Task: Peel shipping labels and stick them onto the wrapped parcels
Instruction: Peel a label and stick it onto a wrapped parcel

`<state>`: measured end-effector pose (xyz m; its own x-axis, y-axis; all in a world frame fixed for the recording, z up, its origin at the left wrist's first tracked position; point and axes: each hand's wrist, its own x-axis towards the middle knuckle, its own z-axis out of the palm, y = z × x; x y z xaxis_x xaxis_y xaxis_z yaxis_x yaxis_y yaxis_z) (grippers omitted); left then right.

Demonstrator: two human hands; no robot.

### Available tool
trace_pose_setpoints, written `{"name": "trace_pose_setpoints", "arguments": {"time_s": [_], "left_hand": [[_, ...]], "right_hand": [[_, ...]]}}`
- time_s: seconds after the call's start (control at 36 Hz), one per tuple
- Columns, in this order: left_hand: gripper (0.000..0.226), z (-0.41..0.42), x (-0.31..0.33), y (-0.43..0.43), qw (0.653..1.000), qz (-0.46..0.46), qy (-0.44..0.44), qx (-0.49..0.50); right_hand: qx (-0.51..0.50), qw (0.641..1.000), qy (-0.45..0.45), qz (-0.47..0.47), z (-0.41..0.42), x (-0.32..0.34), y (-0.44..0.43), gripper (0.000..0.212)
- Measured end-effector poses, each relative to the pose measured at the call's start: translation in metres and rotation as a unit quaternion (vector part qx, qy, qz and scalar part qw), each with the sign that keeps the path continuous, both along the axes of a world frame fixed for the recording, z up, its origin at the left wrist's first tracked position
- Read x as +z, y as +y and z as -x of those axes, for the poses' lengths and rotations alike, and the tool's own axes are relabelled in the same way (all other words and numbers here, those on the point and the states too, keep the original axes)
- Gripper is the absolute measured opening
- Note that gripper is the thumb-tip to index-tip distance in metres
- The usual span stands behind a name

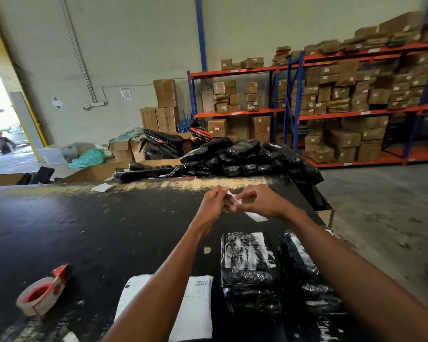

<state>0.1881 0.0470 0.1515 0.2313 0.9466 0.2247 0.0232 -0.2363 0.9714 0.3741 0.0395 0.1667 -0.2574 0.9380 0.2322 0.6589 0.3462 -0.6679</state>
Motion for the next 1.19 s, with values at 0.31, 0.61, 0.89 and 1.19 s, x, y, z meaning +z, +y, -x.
{"name": "trace_pose_setpoints", "arguments": {"time_s": [0.31,0.61,0.89,1.19], "left_hand": [[0.038,-0.014,0.001,-0.013,0.993,-0.097,-0.036,0.06],[0.031,0.001,-0.046,-0.009,0.985,0.111,-0.011,0.132],[0.027,0.005,-0.076,-0.011,0.959,0.192,0.179,0.108],[0.031,0.004,-0.084,-0.011,0.948,0.241,0.19,0.081]], "right_hand": [[-0.039,0.995,0.08,0.052,0.002,-0.022,-0.008,0.013],[-0.04,0.944,0.255,0.204,-0.002,-0.047,-0.023,0.029],[-0.202,0.942,0.137,0.229,-0.001,-0.079,-0.031,0.023],[-0.238,0.954,0.001,0.182,-0.008,-0.099,-0.026,0.036]]}}
